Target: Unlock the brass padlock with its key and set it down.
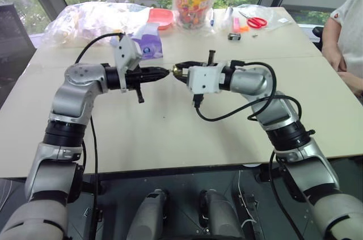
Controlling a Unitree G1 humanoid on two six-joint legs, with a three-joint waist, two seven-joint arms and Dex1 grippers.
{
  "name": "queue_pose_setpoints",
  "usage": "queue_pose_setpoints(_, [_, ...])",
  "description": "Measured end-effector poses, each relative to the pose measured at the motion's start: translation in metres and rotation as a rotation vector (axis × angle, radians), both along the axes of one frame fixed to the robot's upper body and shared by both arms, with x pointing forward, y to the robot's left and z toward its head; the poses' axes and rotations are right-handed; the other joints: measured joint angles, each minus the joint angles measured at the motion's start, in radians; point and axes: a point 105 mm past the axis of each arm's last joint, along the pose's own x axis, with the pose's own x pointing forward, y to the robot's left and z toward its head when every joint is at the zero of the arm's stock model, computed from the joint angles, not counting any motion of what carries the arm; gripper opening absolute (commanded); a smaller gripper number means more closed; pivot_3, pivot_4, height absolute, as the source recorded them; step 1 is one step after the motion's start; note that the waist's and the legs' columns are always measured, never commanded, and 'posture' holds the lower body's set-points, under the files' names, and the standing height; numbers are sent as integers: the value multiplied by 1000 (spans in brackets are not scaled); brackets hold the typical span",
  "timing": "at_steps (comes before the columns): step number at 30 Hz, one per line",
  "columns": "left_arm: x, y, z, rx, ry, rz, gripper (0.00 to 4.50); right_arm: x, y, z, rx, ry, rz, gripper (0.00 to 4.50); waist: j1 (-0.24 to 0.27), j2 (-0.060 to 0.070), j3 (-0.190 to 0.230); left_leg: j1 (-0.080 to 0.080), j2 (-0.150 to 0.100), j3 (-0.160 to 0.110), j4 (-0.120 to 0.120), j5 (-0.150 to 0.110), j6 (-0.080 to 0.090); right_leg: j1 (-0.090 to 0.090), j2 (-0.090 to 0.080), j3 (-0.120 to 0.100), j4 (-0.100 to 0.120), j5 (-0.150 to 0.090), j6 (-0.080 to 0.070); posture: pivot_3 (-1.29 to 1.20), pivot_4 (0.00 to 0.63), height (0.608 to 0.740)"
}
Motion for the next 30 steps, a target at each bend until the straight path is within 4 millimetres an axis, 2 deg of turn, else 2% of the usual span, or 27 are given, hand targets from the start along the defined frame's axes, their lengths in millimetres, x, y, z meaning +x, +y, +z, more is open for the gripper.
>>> queue_pose_setpoints(2, [-4, 2, -1, -56, 132, -24, 828, -1, 2, 0, 2, -1, 7, 701, -2, 0, 0, 0, 0, 0, 0, 0, 0, 0, 0, 0, 0, 0, 0, 0, 150, 740])
queue_pose_setpoints(4, [-10, 1, -3, -117, 251, -65, 1666, -3, 6, 2, 12, -10, 23, 701, -2, 0, 0, 0, 0, 0, 0, 0, 0, 0, 0, 0, 1, -1, 1, 0, 150, 740])
queue_pose_setpoints(6, [-10, 2, 0, -153, 292, -60, 2468, -4, 6, 2, 13, -12, 23, 701, 0, -1, 0, 0, 0, 0, 1, 0, 0, 0, 0, 0, 1, 0, 1, 0, 150, 740])
queue_pose_setpoints(12, [-6, 5, 16, -266, 331, -31, 2468, -3, 6, 3, 22, -21, 19, 701, 1, -1, 0, 0, 0, 0, 2, 0, 0, 1, 0, 0, 1, 0, 1, 0, 150, 740])
queue_pose_setpoints(21, [-6, -2, 12, -272, 348, -46, 2468, -3, 8, 4, 33, -26, 19, 701, 0, -1, 0, 0, 0, 0, 2, 0, 0, 1, 0, 0, 1, 0, 1, 0, 150, 740])
queue_pose_setpoints(25, [-1, -7, 4, -294, 382, -41, 2468, -4, 10, 5, 42, -28, 24, 701, 0, -1, 0, 0, 0, 0, 2, 0, 0, 1, 0, 0, 1, 0, 1, 0, 150, 740])
queue_pose_setpoints(28, [3, -10, -1, -315, 403, -32, 1701, -4, 11, 4, 39, -29, 25, 701, 0, -1, 0, 0, 0, 0, 2, 0, 0, 1, 0, 0, 1, 0, 1, 0, 150, 740])
queue_pose_setpoints(30, [5, -10, 0, -316, 402, -29, 905, -4, 12, 3, 34, -30, 26, 701, 0, -1, 0, 0, 0, 0, 2, 0, 0, 1, 0, 0, 1, 0, 1, 0, 150, 740])
